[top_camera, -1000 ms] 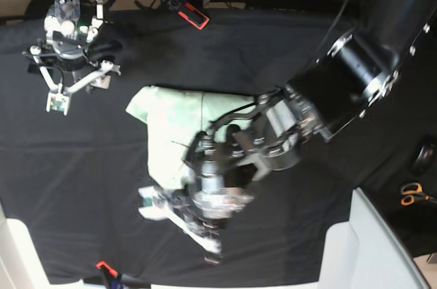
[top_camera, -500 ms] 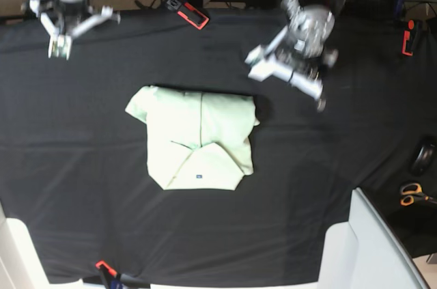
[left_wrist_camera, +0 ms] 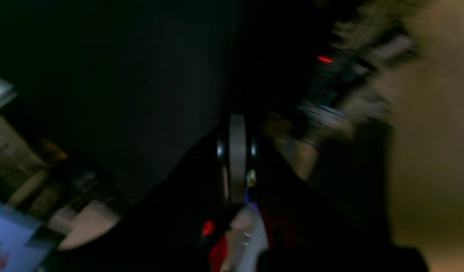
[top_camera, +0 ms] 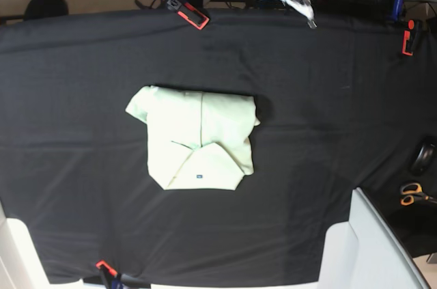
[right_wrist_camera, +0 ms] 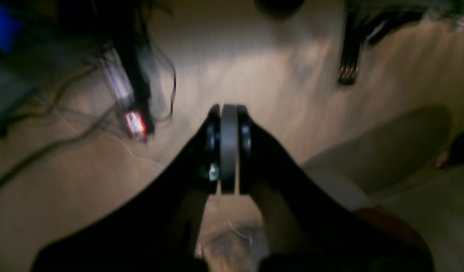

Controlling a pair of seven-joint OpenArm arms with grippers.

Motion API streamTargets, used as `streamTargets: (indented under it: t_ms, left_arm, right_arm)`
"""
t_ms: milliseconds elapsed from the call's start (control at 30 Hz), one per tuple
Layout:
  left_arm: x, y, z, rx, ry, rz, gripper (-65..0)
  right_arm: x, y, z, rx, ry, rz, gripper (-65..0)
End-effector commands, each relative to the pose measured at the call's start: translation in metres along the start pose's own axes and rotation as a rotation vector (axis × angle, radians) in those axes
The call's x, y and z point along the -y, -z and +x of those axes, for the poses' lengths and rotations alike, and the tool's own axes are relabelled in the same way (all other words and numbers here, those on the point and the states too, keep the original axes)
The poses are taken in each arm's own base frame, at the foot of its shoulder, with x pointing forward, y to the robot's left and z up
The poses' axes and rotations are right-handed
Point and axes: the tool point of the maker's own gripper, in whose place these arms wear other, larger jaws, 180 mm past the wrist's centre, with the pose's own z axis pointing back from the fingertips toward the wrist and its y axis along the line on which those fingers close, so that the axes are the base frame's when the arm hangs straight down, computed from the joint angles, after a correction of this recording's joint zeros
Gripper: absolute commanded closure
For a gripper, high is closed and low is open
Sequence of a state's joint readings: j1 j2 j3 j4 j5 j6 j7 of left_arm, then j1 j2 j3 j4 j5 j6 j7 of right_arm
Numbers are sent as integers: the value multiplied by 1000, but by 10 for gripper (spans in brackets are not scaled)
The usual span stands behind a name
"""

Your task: Fold the T-shirt properly

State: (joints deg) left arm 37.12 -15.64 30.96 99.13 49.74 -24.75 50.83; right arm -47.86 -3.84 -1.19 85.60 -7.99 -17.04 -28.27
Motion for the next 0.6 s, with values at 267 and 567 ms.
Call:
streamTargets:
  t_ms: [267, 567]
  left_arm:
    - [128, 56, 10, -110, -138, -487, 0]
    - [176, 97, 44, 122, -916, -817, 0]
  right_arm:
    - [-14, 95, -96, -290, -383, 19, -1]
    - [3, 130, -58, -78, -600, 99, -3]
